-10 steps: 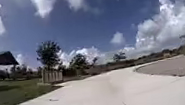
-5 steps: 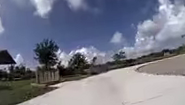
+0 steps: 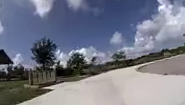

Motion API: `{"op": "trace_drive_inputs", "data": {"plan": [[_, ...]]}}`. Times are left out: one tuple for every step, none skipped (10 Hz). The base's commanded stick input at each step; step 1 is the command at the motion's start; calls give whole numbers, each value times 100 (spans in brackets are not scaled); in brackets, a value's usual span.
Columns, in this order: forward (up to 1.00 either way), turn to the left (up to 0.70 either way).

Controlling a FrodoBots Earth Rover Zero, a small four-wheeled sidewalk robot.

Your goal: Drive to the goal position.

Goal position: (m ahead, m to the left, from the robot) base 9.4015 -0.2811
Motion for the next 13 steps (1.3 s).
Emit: {"op": "trace_drive_inputs", "data": {"plan": [[85, 0], [85, 0], [85, 0], [85, 0], [85, 0], [85, 0], [85, 0], [85, 0], [85, 0], [85, 0], [85, 0], [85, 0], [85, 0]]}}
